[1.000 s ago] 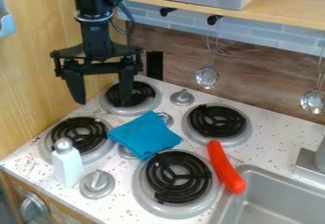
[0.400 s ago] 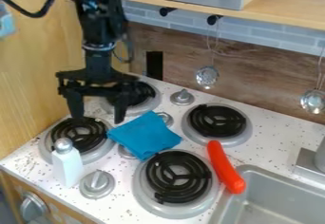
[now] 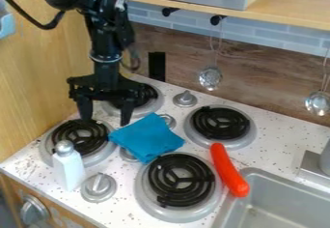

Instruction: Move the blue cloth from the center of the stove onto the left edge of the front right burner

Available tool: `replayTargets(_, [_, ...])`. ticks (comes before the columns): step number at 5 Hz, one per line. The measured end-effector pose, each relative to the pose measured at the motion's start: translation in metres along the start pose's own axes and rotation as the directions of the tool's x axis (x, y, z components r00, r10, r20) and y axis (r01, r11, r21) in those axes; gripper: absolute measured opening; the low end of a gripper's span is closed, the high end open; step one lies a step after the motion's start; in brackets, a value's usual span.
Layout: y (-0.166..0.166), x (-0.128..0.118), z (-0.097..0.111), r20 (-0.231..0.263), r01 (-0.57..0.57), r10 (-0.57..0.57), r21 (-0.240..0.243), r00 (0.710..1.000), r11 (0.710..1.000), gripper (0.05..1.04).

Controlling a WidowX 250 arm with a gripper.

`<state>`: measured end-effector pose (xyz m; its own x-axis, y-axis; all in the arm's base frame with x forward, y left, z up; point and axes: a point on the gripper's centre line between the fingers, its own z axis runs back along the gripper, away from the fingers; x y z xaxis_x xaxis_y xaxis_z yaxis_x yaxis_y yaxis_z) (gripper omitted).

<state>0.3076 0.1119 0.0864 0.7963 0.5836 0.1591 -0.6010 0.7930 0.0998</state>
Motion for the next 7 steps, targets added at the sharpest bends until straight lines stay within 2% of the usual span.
replayTargets(1, [0.000,0.016,-0.007,0.037,-0.024,0.025,-0.040,0.999,0.999,0.991])
replayTargets(2, [-0.012,0.029,-0.005,0.118,-0.024,0.039,-0.119,0.992,0.993,0.992])
replayTargets(3, [-0.015,0.040,-0.009,0.192,-0.062,0.098,-0.185,0.977,0.981,0.992])
replayTargets(5, [-0.018,0.047,-0.046,0.178,-0.129,0.154,-0.142,0.972,0.981,0.993])
replayTargets(7, [-0.049,0.046,-0.064,0.164,-0.101,0.120,-0.123,0.979,0.987,0.993])
